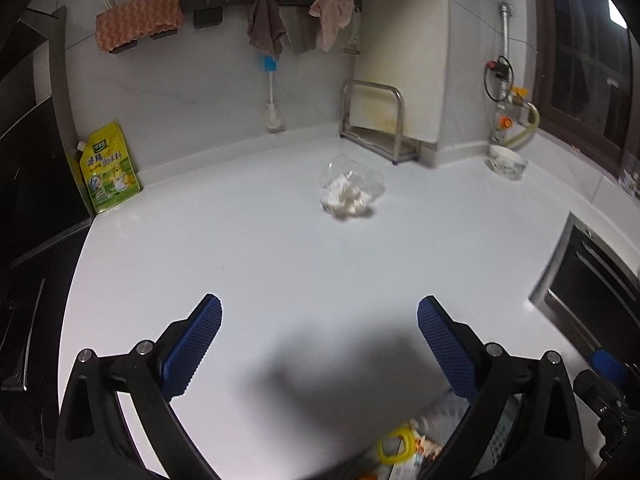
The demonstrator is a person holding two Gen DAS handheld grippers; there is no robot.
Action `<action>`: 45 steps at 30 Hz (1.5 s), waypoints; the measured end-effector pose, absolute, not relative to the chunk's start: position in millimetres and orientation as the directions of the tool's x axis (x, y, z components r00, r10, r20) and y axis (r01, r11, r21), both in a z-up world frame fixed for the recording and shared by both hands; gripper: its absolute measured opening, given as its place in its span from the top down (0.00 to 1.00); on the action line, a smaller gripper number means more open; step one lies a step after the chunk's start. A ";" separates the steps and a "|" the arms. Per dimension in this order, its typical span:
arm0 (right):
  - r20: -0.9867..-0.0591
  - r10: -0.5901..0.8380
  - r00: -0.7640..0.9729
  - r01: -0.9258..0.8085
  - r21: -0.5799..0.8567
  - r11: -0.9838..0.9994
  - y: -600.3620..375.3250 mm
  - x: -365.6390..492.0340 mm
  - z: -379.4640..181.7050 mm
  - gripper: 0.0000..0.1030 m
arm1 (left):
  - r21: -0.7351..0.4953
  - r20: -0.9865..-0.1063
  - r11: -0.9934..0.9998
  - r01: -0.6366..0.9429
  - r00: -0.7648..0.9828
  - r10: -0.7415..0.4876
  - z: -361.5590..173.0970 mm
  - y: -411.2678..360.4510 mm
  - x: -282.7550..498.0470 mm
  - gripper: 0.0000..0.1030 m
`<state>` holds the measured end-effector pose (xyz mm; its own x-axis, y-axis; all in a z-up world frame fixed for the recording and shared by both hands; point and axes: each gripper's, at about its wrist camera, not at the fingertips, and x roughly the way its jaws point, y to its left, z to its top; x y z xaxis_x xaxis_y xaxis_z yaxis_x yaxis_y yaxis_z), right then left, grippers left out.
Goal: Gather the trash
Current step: 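Move both tools back toward the crumpled paper and clear plastic cup, then grasp the crumpled white paper with the left tool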
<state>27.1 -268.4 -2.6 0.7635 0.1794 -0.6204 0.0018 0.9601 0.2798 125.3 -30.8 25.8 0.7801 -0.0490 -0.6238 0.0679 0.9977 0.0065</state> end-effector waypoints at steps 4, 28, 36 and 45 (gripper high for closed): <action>-0.629 0.176 0.758 -0.015 0.253 0.967 -272.8 76.6 5.2 0.32 | 0.022 -0.626 0.999 0.043 0.779 -0.020 24.1 -37.1 169.0 0.06; -0.612 0.233 0.755 -0.059 0.291 0.955 -293.2 149.3 -9.8 0.32 | 0.000 -0.721 0.999 -0.045 0.692 0.031 -38.9 -68.5 331.9 0.06; -0.617 0.236 0.751 -0.057 0.295 0.954 -296.1 151.8 -15.7 0.32 | -0.016 -0.747 1.000 -0.014 0.665 -0.003 -47.5 -75.3 351.4 0.34; -0.624 0.228 0.747 -0.062 0.277 0.959 -291.3 153.6 -15.4 0.32 | -0.058 -0.759 0.998 0.017 0.649 -0.055 -46.4 -66.2 343.6 0.67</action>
<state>153.6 -291.4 -15.4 0.7471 0.2285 -0.6243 -0.0622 0.9590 0.2765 343.6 -66.2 -46.4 0.6493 -0.0550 -0.7586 0.0165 0.9982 -0.0582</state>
